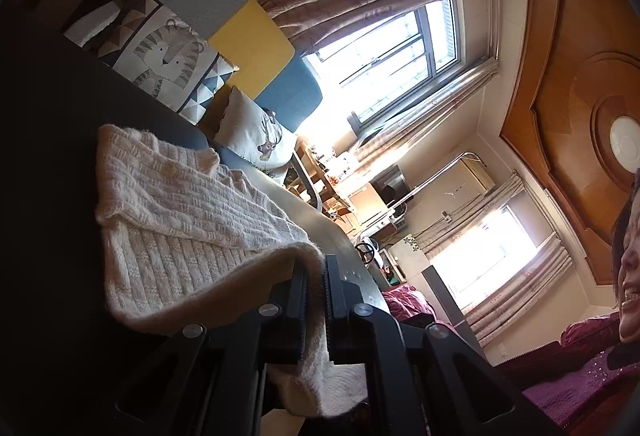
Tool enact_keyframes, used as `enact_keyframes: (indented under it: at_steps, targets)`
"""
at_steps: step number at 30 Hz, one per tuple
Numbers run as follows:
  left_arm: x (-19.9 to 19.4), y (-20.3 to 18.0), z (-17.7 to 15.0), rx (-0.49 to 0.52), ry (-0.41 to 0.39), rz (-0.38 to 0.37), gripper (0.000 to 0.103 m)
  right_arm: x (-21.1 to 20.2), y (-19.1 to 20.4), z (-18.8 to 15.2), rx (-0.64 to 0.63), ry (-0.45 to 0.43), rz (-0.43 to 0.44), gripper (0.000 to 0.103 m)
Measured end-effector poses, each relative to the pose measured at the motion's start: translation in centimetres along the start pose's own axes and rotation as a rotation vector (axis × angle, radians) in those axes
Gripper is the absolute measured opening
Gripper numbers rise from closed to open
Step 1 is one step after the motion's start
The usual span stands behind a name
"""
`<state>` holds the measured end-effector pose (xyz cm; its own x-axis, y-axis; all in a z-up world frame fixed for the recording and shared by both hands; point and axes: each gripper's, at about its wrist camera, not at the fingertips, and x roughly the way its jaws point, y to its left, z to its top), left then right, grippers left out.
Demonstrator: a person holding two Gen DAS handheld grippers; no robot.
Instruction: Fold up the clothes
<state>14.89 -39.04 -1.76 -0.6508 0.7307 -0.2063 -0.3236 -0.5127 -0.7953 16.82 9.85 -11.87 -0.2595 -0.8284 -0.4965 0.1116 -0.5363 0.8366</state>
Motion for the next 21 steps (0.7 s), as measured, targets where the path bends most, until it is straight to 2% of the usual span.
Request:
enact_keyframes:
  at_steps: [7, 12, 17, 21]
  targets:
    - [2.1, 1.5, 4.2, -0.02, -0.036, 0.023, 0.006, -1.7, 3.2, 9.4, -0.077, -0.151, 0.096, 0.008]
    - [4.6, 3.7, 7.3, -0.039, -0.074, 0.074, 0.006, -1.2, 4.4, 16.0, -0.064, -0.227, 0.107, 0.008]
    - [7.4, 7.7, 10.5, -0.116, -0.138, 0.132, 0.006, 0.1, 1.5, 21.8, 0.041, -0.295, 0.076, 0.007]
    - [10.6, 11.4, 12.2, -0.161, -0.128, 0.22, 0.006, 2.2, -2.7, 25.4, 0.175, -0.329, 0.036, 0.007]
